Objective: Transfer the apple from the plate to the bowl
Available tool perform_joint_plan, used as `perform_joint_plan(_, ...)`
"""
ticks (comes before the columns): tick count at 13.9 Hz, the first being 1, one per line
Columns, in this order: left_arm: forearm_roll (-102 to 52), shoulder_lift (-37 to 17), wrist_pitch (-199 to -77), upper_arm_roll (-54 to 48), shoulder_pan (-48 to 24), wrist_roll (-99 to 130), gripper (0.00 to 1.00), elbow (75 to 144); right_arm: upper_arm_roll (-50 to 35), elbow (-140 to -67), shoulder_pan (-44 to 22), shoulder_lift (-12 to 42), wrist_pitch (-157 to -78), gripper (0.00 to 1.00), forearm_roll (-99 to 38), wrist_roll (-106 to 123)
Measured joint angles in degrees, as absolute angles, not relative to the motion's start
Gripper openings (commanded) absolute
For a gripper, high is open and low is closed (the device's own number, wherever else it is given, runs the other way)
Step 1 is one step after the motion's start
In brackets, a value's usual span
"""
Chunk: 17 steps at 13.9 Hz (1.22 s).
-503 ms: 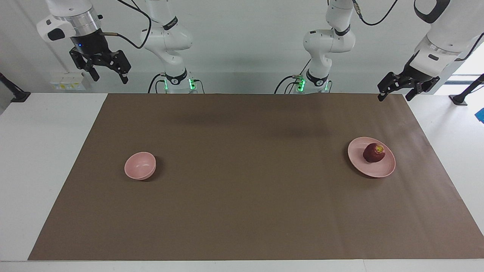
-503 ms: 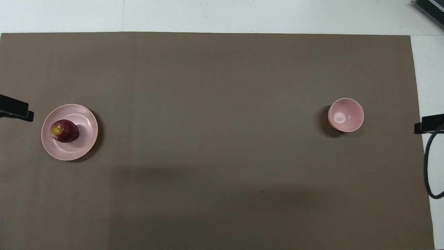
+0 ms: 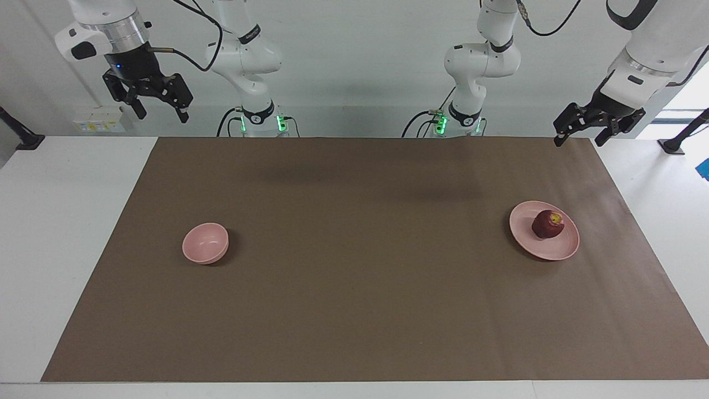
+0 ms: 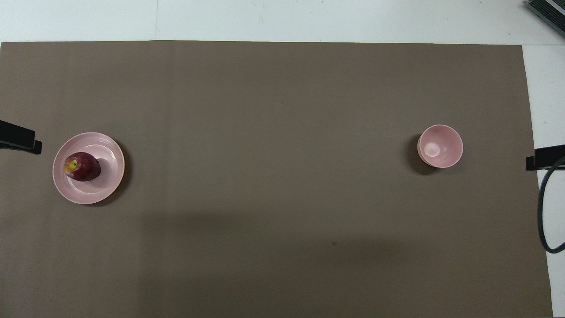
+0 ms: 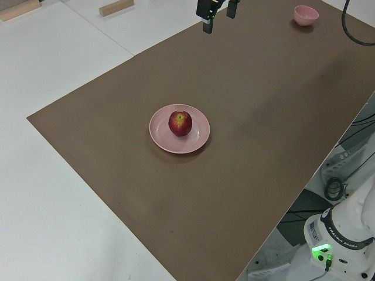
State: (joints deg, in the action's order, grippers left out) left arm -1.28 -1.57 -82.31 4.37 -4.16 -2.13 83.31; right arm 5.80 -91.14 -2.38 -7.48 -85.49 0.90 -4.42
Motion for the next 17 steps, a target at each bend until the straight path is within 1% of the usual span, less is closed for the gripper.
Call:
perform_joint_plan(10,-1.28,-1.52,-82.35,5.02,-3.96,-2.13,1.0,83.35,5.79,-91.14,-2.51,-7.48,-85.49,1.0,0.9,-4.42)
perform_joint_plan(17,-1.28,-0.88,-82.4,5.33,-3.28,-3.83,1.0,85.72,5.79,-91.14,-2.52,-7.48,-85.49,1.0,0.9,-4.42)
